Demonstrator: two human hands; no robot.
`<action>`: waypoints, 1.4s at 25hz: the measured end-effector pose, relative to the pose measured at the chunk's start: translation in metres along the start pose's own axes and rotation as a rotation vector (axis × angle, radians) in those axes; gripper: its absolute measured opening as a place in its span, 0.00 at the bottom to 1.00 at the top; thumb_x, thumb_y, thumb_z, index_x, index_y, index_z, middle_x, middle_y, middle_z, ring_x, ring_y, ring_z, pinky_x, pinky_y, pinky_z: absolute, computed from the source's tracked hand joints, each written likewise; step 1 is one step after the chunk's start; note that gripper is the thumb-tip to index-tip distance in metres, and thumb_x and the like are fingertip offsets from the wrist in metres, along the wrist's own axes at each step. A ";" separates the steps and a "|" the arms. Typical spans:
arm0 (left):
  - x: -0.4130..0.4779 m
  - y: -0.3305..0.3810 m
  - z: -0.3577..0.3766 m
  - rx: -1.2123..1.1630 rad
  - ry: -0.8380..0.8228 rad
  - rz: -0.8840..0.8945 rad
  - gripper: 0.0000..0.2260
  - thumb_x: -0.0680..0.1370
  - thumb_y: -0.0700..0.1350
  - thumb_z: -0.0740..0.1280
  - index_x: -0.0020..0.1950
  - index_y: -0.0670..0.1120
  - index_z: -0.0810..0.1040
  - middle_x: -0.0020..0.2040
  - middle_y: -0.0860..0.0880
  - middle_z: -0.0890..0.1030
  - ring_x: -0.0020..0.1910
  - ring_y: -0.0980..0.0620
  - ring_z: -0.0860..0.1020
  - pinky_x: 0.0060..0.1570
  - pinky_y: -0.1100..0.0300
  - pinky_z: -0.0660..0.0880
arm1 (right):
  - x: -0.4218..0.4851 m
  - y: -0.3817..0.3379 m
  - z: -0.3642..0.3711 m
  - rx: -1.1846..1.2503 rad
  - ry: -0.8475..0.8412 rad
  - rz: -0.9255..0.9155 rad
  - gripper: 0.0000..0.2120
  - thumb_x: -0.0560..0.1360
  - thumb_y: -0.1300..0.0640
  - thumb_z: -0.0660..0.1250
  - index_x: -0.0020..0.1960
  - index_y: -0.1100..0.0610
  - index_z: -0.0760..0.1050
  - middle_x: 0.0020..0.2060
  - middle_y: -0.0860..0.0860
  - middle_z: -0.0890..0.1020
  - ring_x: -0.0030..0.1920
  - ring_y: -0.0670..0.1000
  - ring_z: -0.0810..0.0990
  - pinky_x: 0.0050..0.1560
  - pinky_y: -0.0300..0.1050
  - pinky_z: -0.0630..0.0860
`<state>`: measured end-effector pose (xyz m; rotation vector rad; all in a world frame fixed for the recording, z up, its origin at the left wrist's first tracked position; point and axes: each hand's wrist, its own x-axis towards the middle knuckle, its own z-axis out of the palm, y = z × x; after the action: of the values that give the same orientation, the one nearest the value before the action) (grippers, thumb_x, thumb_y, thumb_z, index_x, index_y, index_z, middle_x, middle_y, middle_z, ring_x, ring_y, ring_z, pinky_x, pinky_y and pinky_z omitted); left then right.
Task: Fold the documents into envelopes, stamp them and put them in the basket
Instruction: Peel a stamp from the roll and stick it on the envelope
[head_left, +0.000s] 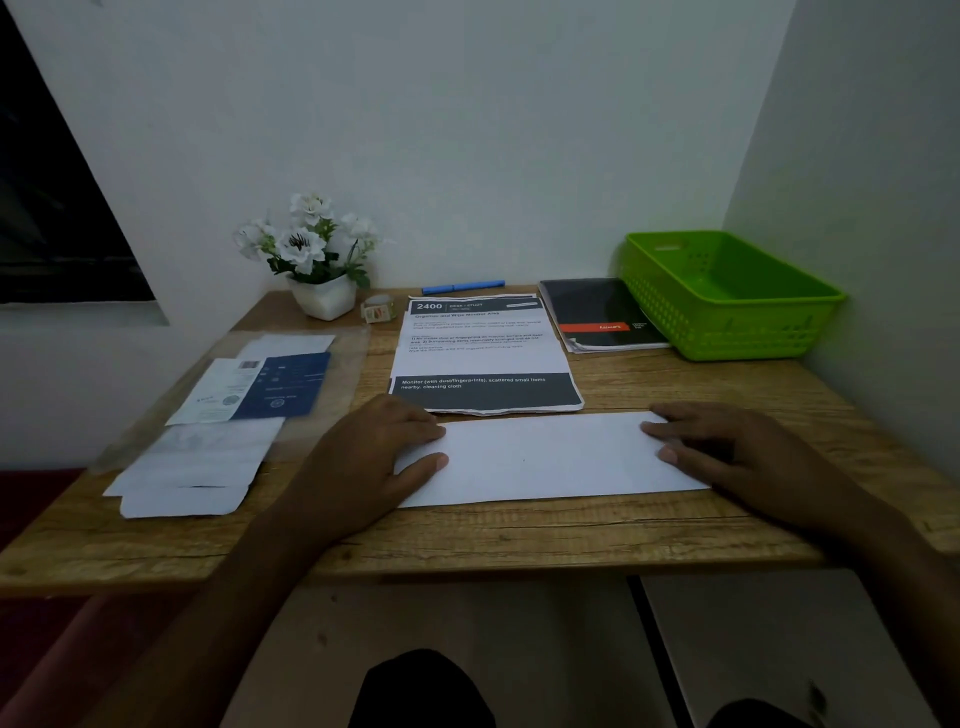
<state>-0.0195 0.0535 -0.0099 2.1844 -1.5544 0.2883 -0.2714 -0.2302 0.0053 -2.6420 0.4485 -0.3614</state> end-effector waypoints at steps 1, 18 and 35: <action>0.001 0.000 -0.002 -0.027 0.015 -0.001 0.14 0.76 0.54 0.66 0.60 0.51 0.79 0.58 0.53 0.79 0.57 0.58 0.72 0.55 0.64 0.69 | 0.002 0.000 0.000 0.009 0.042 -0.013 0.16 0.74 0.42 0.65 0.62 0.35 0.75 0.66 0.37 0.75 0.65 0.40 0.73 0.64 0.50 0.71; 0.130 -0.102 -0.014 -0.206 0.368 -0.521 0.12 0.72 0.42 0.72 0.54 0.42 0.81 0.52 0.45 0.82 0.51 0.50 0.79 0.51 0.57 0.75 | 0.197 -0.117 0.069 -0.094 -0.117 -0.275 0.09 0.77 0.48 0.65 0.52 0.46 0.82 0.50 0.42 0.84 0.47 0.43 0.81 0.53 0.48 0.77; 0.171 -0.164 0.023 -0.212 0.165 -0.527 0.26 0.76 0.46 0.68 0.71 0.39 0.65 0.67 0.40 0.72 0.65 0.43 0.71 0.64 0.53 0.69 | 0.320 -0.141 0.140 0.117 0.074 -0.013 0.15 0.73 0.51 0.69 0.59 0.52 0.77 0.54 0.48 0.82 0.56 0.49 0.78 0.61 0.53 0.72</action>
<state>0.1913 -0.0567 0.0020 2.2361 -0.8367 0.1235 0.1014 -0.1743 0.0046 -2.5256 0.4203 -0.4761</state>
